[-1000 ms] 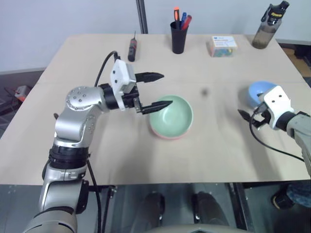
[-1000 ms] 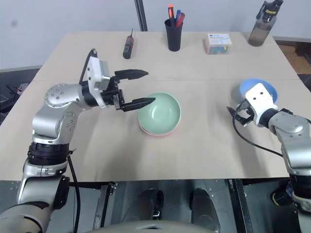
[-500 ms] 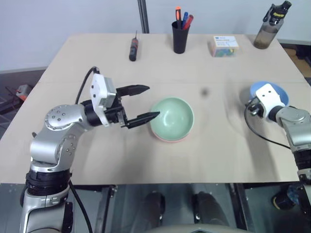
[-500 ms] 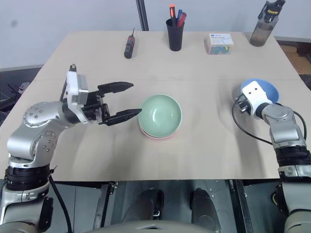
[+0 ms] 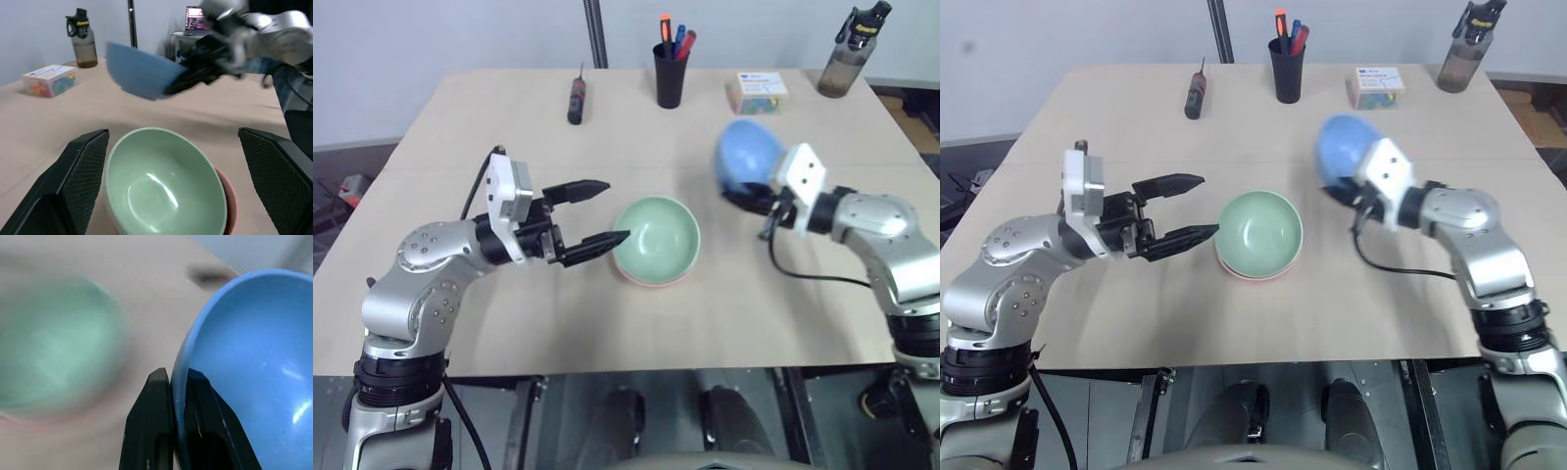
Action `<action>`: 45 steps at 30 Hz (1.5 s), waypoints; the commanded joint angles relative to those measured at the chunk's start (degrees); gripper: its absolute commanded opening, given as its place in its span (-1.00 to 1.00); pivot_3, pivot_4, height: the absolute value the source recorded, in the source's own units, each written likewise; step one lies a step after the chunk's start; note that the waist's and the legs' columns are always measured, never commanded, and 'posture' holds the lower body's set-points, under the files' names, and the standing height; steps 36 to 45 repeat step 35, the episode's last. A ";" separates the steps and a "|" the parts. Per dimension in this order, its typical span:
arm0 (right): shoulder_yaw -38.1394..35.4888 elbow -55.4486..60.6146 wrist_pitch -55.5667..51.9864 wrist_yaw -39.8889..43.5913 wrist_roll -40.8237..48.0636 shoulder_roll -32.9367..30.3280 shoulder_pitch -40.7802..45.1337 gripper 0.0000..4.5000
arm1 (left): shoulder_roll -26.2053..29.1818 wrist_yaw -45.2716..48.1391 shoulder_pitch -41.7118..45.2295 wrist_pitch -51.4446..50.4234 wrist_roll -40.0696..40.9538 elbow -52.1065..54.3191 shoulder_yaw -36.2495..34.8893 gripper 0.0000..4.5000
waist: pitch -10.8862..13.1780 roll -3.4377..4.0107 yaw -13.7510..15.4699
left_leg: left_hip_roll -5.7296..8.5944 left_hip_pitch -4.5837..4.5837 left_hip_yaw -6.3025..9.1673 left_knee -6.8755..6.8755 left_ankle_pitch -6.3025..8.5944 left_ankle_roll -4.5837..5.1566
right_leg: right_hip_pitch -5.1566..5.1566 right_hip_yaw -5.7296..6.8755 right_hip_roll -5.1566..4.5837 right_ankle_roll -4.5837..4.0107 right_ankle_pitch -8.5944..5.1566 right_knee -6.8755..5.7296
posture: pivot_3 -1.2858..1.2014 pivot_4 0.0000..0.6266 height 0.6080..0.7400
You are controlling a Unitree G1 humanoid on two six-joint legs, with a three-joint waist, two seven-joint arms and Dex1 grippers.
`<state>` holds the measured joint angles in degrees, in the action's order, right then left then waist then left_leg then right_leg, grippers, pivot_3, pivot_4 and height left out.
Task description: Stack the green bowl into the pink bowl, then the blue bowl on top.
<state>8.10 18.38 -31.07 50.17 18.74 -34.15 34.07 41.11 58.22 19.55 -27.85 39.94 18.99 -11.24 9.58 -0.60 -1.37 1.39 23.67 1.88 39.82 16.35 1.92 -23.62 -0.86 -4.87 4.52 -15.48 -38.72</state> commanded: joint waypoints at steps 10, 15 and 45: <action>12.57 -1.31 1.45 6.69 -2.05 4.14 3.40 -0.13 | 1.26 -1.52 0.75 1.01 -0.32 0.01 -1.99 1.00 | 0.00 0.00 0.48 | 0.04 0.02 0.03 0.01 0.00 -0.01 | -0.02 0.05 0.00 0.00 0.00 0.00 | 0.03 -0.52 1.00; 10.74 0.58 0.52 7.39 -0.67 4.01 3.20 0.67 | 1.66 -2.59 -0.28 0.69 -0.15 1.13 -2.66 1.00 | 0.00 0.00 0.45 | 0.03 0.02 0.03 0.01 0.00 -0.01 | -0.02 0.05 0.00 0.00 0.00 0.00 | 0.03 -0.52 1.00; -29.83 15.20 -11.81 6.86 16.27 -18.85 -27.11 0.97 | 8.78 -0.45 -23.27 2.70 -5.40 1.61 -12.74 1.00 | -0.01 -0.01 0.66 | -0.02 -0.06 -0.07 -0.24 0.10 0.15 | 0.04 -0.03 -0.07 -0.01 0.00 0.21 | 0.03 -0.52 1.00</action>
